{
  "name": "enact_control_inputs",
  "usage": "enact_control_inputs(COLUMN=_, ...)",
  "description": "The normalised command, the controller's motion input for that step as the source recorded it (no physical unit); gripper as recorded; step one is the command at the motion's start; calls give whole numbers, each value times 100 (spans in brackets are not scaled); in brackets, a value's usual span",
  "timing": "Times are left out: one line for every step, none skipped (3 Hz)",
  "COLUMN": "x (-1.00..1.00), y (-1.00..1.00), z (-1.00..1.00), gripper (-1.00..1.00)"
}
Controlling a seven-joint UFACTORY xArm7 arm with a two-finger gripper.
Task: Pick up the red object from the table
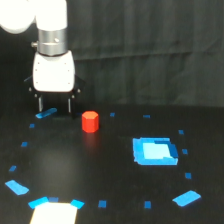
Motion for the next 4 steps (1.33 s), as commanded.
enact_control_inputs(x=100, y=-18, z=-48, gripper=91)
enact_control_inputs(x=100, y=-20, z=-97, gripper=100)
enact_control_inputs(x=100, y=-33, z=-100, gripper=40)
enact_control_inputs(x=-30, y=-17, z=-81, gripper=-100)
